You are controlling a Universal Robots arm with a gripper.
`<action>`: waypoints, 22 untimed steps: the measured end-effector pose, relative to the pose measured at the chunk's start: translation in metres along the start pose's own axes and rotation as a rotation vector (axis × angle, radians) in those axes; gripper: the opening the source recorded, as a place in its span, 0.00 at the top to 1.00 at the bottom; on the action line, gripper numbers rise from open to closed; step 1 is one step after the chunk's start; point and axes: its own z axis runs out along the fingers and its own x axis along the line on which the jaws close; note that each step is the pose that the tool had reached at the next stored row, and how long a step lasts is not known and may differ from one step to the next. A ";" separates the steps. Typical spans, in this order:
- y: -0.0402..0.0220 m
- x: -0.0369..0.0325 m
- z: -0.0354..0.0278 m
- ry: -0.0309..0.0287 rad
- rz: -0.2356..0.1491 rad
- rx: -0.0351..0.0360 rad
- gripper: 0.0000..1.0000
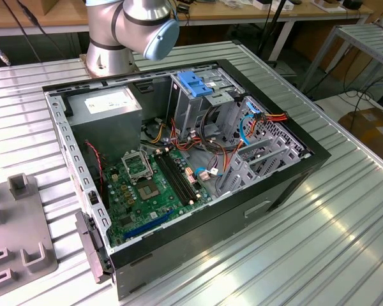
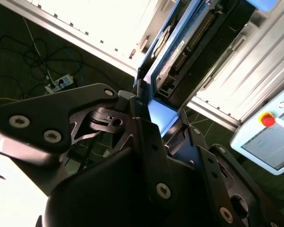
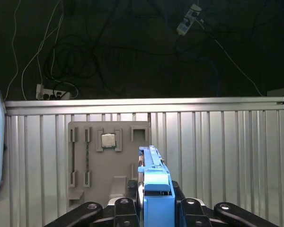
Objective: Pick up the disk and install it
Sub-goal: 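Pick up the disk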
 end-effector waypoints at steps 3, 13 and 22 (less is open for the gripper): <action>-0.0083 -0.0002 -0.0002 0.0000 0.000 0.0000 0.63; -0.0183 -0.0005 -0.0004 0.0000 0.000 -0.0001 0.63; -0.0258 -0.0007 -0.0005 0.0000 0.000 0.0000 0.63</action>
